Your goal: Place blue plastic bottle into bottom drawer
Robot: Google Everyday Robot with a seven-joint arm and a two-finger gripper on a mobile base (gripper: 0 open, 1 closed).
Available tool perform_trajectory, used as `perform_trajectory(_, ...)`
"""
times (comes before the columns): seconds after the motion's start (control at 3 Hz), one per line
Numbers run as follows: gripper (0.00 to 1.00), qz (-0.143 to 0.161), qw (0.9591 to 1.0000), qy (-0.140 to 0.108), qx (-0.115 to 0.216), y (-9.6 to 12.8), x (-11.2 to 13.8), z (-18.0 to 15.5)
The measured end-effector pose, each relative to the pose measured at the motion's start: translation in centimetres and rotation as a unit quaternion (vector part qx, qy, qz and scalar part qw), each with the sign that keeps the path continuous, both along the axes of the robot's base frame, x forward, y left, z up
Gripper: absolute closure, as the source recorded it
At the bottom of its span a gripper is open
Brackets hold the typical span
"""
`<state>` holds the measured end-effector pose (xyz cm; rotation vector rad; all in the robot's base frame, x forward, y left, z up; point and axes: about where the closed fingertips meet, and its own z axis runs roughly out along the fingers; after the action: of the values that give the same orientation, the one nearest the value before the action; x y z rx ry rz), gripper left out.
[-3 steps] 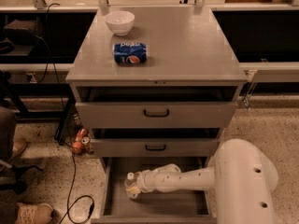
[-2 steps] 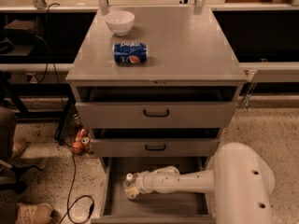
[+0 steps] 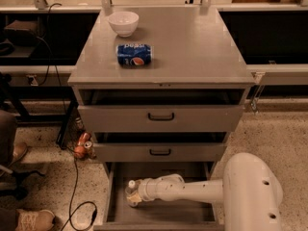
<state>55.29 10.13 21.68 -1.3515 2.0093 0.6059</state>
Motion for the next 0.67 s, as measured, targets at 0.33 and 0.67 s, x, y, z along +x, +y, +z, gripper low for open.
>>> perform_trajectory(0.33, 0.36, 0.001, 1.0000, 0.001, 0.000, 0.13, -0.09, -0.05)
perform_trajectory(0.67, 0.12, 0.002, 1.0000, 0.001, 0.001, 0.27, -0.18, -0.12)
